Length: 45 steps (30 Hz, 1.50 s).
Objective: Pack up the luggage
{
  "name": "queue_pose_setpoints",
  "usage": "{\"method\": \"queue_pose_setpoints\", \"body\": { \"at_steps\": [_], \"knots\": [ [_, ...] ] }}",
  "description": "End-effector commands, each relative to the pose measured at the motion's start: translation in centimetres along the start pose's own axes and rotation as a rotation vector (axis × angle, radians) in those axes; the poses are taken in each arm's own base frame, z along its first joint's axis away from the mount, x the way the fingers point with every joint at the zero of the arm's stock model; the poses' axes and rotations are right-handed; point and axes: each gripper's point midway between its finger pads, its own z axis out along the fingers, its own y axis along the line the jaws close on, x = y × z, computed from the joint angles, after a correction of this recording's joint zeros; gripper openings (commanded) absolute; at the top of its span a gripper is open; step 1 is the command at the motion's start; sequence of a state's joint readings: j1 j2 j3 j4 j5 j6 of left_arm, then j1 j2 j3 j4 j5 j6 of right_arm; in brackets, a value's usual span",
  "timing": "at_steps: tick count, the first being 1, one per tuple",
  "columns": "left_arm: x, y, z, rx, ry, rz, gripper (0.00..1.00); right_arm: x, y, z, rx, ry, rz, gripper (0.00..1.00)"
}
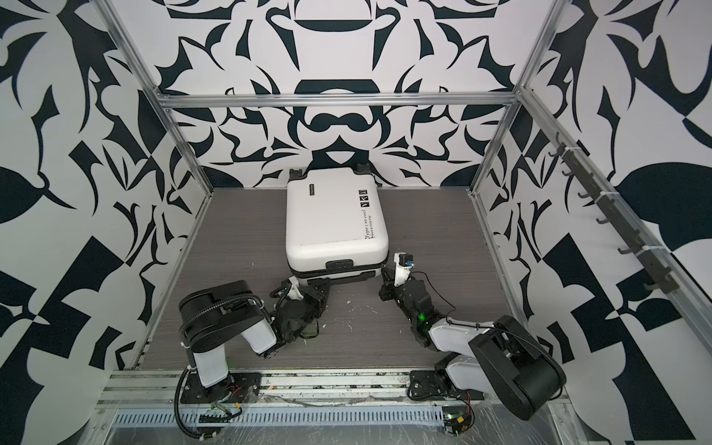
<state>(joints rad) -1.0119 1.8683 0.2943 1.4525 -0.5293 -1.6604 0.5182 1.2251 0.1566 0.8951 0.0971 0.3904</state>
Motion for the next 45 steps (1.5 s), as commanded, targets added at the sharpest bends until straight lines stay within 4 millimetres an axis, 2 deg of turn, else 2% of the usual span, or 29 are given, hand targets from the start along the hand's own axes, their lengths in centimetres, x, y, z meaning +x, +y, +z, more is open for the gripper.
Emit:
{"method": "queue_pose_setpoints", "body": {
  "at_steps": [1, 9, 16, 22, 25, 26, 28, 29, 30, 31, 33, 34, 35, 37, 42, 45],
  "knots": [
    [-2.8, 2.0, -1.1, -0.073, -0.109, 0.097, 0.0, -3.1, -3.5, -0.9, 0.181, -0.121, 0.012, 0.0],
    [-3.4, 2.3, -2.4, -0.112, -0.111, 0.12, 0.0, -3.6, -4.5, 0.8, 0.15, -0.052, 0.036, 0.0],
    [-3.6, 2.6, -2.8, -0.136, -0.111, 0.13, 0.0, -5.7, -5.9, 2.2, 0.12, -0.06, 0.082, 0.0],
    [-3.7, 2.8, -2.9, -0.138, -0.11, 0.128, 0.0, -7.1, -5.5, 3.6, 0.052, -0.038, 0.101, 0.0],
    [-3.7, 2.6, -2.9, -0.137, -0.111, 0.132, 0.0, -6.9, -5.1, 3.6, 0.032, -0.021, 0.091, 0.0],
    [-3.6, 2.5, -2.9, -0.135, -0.108, 0.137, 0.0, -6.8, -5.1, 3.4, 0.035, -0.011, 0.09, 0.04],
    [-3.5, 1.9, -2.9, -0.123, -0.098, 0.154, 0.01, -6.2, -5.3, 3.0, 0.045, 0.013, 0.08, 0.25],
    [-3.3, 1.8, -2.9, -0.125, -0.091, 0.16, 0.17, -6.1, -5.3, 2.6, 0.048, 0.015, 0.073, 0.32],
    [-3.2, 1.6, -2.8, -0.131, -0.083, 0.168, 0.39, -5.8, -5.4, 2.2, 0.057, 0.018, 0.062, 0.4],
    [-2.9, 1.3, -2.8, -0.142, -0.072, 0.174, 0.54, -5.7, -5.6, 1.6, 0.069, 0.016, 0.055, 0.45],
    [-2.5, 0.8, -3.0, -0.179, -0.046, 0.218, 0.78, -5.7, -5.9, 0.6, 0.098, 0.014, 0.039, 0.49],
    [-2.3, 0.2, -3.3, -0.197, -0.034, 0.253, 0.84, -5.7, -6.0, 0.1, 0.11, 0.013, 0.025, 0.5],
    [-2.1, -0.4, -3.7, -0.22, -0.025, 0.298, 0.89, -5.8, -6.0, -0.3, 0.117, 0.014, 0.008, 0.5],
    [-2.0, -1.9, -4.9, -0.261, -0.013, 0.379, 0.92, -6.1, -6.1, -1.1, 0.136, 0.011, -0.015, 0.52],
    [-2.6, -5.4, -7.8, -0.246, 0.016, 0.575, 0.93, -7.8, -6.2, -2.5, 0.169, -0.027, -0.039, 0.55],
    [-3.3, -8.6, -8.5, -0.184, -0.007, 0.787, 0.95, -9.3, -6.7, -3.0, 0.221, -0.066, -0.012, 0.56]
  ]
}}
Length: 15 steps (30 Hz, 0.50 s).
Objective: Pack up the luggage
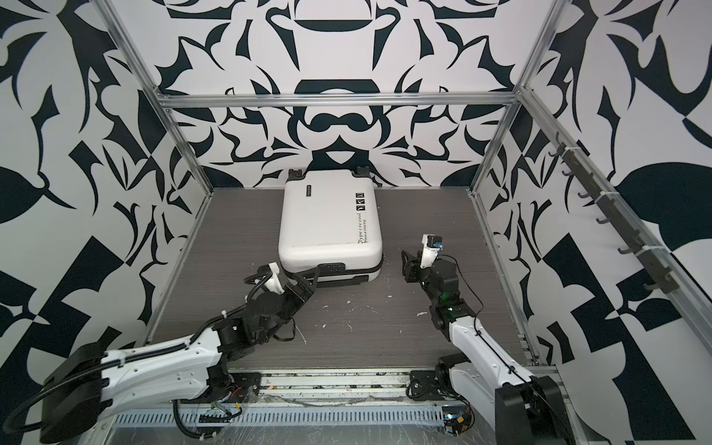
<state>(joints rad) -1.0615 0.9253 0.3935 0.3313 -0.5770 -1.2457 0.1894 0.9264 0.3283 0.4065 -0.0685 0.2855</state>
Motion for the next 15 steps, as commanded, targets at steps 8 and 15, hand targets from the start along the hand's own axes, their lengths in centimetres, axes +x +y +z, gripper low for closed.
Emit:
{"method": "queue_pose_setpoints", "body": {
  "at_steps": [8, 15],
  "knots": [
    [-11.6, -2.4, -3.2, -0.294, -0.333, 0.589, 1.0, -6.4, -6.5, -1.3, 0.466, -0.128, 0.194, 0.53],
    [-17.4, -8.2, -2.1, -0.113, -0.432, 0.936, 0.99, -11.0, -5.3, 0.3, 0.434, -0.214, 0.052, 0.56]
  ]
}}
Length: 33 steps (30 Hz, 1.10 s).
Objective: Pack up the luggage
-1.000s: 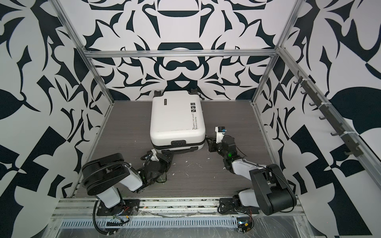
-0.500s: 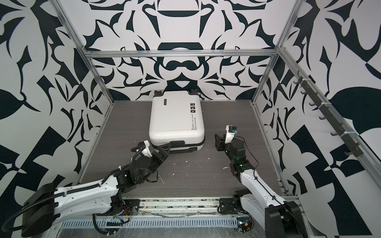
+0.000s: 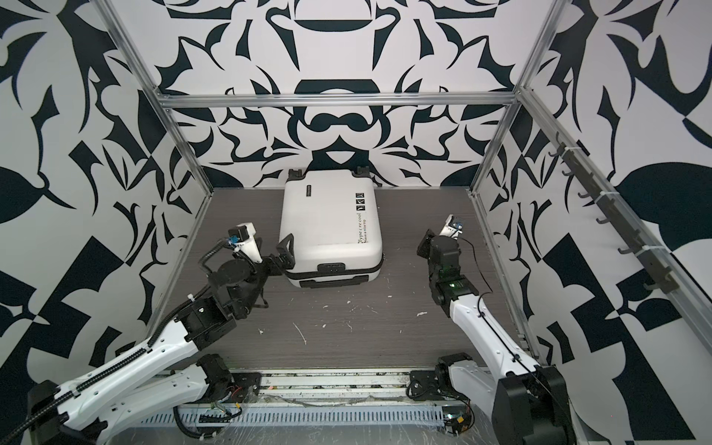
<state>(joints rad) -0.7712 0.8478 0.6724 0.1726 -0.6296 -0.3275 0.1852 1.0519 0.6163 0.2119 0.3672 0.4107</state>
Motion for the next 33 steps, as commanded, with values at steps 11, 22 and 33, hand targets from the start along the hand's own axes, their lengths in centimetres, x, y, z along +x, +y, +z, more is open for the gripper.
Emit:
{"method": "queue_pose_setpoints", "body": {
  "at_steps": [11, 22, 33],
  "knots": [
    [1.0, 20.1, 6.3, -0.425, 0.057, 0.01, 0.99, -4.7, -0.5, 3.3, 0.103, -0.125, -0.32, 0.62],
    [9.8, 24.9, 5.1, -0.516, 0.197, 0.132, 0.99, 5.8, -5.7, 3.6, 0.15, 0.041, -0.367, 0.61],
    [15.2, 21.7, 6.9, -0.346, 0.174, 0.251, 0.99, 9.7, -5.5, 3.3, 0.013, -0.064, -0.313, 0.64]
  ]
}}
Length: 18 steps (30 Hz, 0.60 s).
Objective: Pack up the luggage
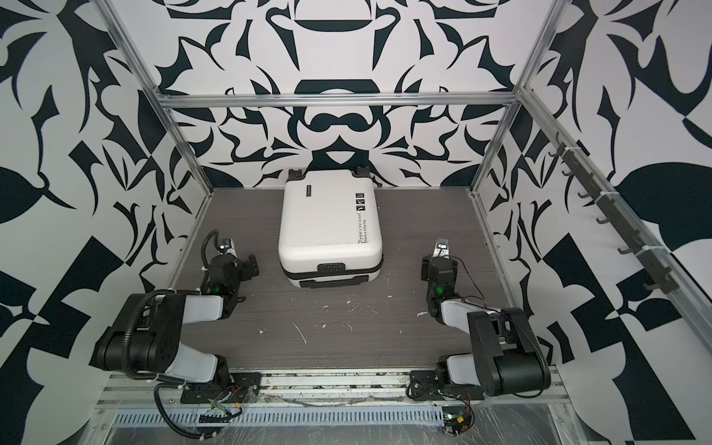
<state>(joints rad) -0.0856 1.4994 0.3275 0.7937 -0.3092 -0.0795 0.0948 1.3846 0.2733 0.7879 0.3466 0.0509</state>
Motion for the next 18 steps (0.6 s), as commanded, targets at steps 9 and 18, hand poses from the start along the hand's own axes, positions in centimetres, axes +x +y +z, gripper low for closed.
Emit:
{"method": "queue_pose_setpoints", "body": {
  "at_steps": [9, 18],
  "knots": [
    [-3.2, -1.5, -0.3, 0.051, -0.211, 0.051, 1.0, -1.0, 1.1, 1.1, -0.05, -0.12, 0.028, 0.67],
    [-3.0, -1.6, 0.9, 0.05, -0.128, 0.047, 1.0, -1.0, 1.6, 2.5, -0.044, -0.05, 0.005, 0.67]
  ]
}}
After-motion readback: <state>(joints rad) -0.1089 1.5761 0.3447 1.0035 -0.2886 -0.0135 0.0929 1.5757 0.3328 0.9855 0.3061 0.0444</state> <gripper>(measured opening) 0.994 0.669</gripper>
